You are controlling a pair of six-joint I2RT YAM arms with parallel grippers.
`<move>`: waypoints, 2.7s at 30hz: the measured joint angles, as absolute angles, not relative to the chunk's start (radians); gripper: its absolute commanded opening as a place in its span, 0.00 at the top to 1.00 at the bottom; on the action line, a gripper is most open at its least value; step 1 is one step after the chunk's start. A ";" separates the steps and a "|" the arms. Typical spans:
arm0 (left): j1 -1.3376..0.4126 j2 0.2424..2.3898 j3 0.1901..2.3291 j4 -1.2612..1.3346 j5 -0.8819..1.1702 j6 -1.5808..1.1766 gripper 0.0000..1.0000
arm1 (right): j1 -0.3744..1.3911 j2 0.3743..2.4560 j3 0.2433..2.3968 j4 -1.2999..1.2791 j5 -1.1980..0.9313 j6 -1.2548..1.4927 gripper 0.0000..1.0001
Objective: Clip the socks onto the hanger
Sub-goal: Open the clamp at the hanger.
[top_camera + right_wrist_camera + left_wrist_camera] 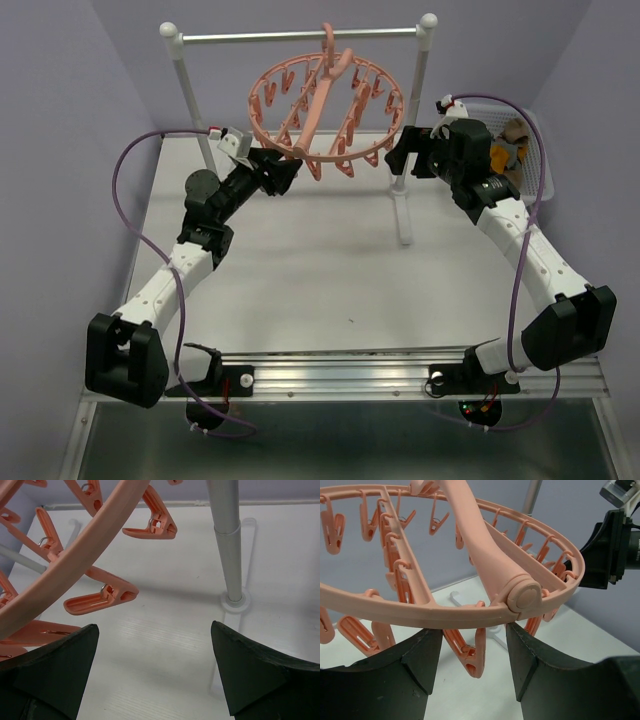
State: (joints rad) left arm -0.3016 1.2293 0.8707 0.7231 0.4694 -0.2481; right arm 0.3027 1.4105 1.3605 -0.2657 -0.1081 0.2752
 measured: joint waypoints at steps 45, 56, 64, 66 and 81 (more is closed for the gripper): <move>-0.225 1.389 0.886 0.902 0.722 -0.373 0.41 | 0.303 1.407 1.361 -0.261 -0.101 0.265 0.00; -0.225 1.393 0.889 0.933 0.722 -0.410 0.49 | 0.303 1.395 1.361 -0.261 -0.100 0.265 0.00; -0.225 1.394 0.893 0.960 0.722 -0.435 0.64 | 0.303 1.394 1.361 -0.261 -0.101 0.265 0.00; -0.225 1.394 0.893 0.962 0.722 -0.438 0.69 | 0.303 1.394 1.361 -0.261 -0.100 0.265 0.00; -0.255 1.365 0.890 0.918 0.613 -0.433 1.00 | 0.303 1.366 1.361 -0.299 0.043 0.319 0.00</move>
State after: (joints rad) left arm -0.2550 1.3655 0.8898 0.9184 0.6128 -0.4332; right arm 0.3027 1.3659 1.3605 -0.2985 0.0429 0.3195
